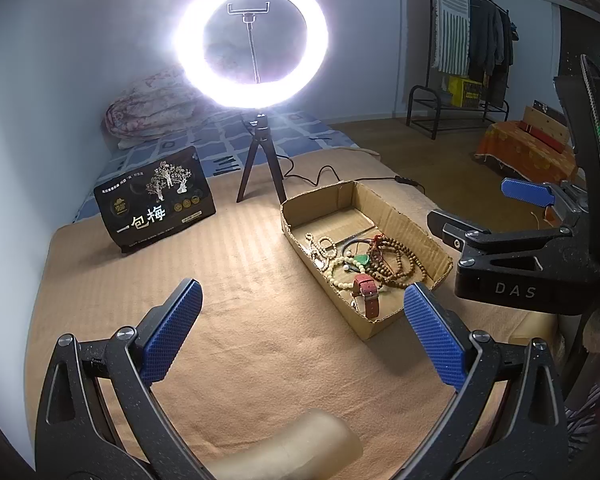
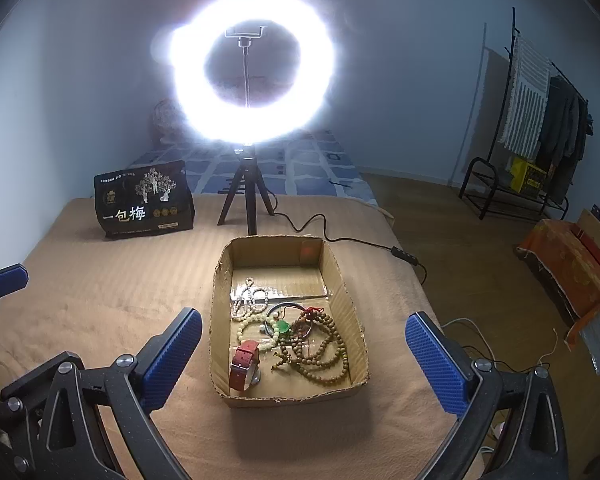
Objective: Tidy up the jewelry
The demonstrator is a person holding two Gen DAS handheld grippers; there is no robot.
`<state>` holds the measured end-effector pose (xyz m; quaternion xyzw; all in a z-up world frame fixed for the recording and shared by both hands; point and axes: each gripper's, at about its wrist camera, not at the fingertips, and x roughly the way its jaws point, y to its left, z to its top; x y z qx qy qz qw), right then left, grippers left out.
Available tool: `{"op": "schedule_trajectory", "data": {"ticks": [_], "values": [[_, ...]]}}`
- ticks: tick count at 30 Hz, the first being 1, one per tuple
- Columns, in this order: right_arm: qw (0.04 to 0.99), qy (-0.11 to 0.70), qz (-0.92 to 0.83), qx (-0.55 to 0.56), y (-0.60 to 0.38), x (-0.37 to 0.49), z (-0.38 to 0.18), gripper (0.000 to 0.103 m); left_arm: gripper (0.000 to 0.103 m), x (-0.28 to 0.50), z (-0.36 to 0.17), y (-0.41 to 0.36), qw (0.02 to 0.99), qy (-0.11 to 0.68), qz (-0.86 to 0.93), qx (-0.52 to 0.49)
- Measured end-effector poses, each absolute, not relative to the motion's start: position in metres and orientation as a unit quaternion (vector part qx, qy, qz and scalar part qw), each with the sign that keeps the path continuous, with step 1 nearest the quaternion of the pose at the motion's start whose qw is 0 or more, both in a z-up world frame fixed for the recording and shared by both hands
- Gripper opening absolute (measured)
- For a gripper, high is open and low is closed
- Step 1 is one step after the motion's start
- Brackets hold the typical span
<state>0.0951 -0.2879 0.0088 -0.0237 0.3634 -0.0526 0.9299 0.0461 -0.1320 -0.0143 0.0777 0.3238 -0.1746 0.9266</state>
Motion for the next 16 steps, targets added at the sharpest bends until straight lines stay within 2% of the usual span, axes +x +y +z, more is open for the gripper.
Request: {"op": "schedule_trajectory", "data": {"ticks": [16], "values": [[0.928,0.368,-0.052,-0.025,-0.2879,0.0946,0.0041,0.103,0.102,0.0480,-0.0110,-0.1282,0.929,0.319,-0.169,0.077]]}}
